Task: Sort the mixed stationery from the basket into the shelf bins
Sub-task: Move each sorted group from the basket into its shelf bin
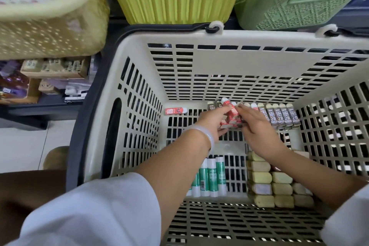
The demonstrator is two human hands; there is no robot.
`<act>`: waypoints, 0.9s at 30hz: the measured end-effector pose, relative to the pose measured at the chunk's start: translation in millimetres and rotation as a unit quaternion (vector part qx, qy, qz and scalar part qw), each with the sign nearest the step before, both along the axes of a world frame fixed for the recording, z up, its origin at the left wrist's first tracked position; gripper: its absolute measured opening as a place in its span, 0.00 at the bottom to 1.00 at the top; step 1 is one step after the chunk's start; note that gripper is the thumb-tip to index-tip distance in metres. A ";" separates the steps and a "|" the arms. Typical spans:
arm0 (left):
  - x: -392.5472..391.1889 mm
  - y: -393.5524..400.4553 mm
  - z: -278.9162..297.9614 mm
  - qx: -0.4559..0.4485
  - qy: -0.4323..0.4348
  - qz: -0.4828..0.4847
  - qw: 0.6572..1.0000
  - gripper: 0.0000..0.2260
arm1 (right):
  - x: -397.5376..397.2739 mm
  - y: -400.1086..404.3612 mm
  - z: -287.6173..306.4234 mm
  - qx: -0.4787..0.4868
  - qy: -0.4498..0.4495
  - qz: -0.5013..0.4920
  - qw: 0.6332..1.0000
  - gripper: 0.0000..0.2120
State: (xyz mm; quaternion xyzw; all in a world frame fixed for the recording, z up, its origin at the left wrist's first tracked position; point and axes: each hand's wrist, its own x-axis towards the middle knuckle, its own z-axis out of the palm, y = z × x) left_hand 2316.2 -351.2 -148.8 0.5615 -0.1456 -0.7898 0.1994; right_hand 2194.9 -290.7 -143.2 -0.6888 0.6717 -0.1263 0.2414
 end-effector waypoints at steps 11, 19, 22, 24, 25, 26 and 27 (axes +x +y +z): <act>13.1 6.0 16.4 -0.023 0.106 -0.011 0.994 0.06 | 22.2 -5.6 40.5 0.010 -0.188 -0.170 0.967 0.15; 53.8 8.8 95.0 -0.166 0.121 -0.058 0.977 0.20 | 39.6 -19.3 115.4 -0.023 -0.314 -0.203 0.927 0.12; 84.0 10.2 127.7 -0.213 0.139 -0.070 0.965 0.17 | 55.1 -16.3 146.9 0.019 -0.377 -0.145 0.915 0.11; 105.3 12.8 148.7 -0.221 0.159 -0.064 0.960 0.17 | 69.3 -14.9 169.2 0.022 -0.375 -0.105 0.921 0.11; 116.4 14.0 159.0 -0.222 0.174 -0.055 0.958 0.17 | 78.4 -15.0 180.7 0.014 -0.374 -0.083 0.924 0.11; 128.2 14.8 169.0 -0.225 0.195 -0.042 0.954 0.18 | 89.1 -15.9 192.4 0.001 -0.376 -0.063 0.925 0.12; 140.4 15.1 178.7 -0.230 0.217 -0.029 0.948 0.18 | 100.9 -17.4 204.3 -0.012 -0.379 -0.048 0.924 0.12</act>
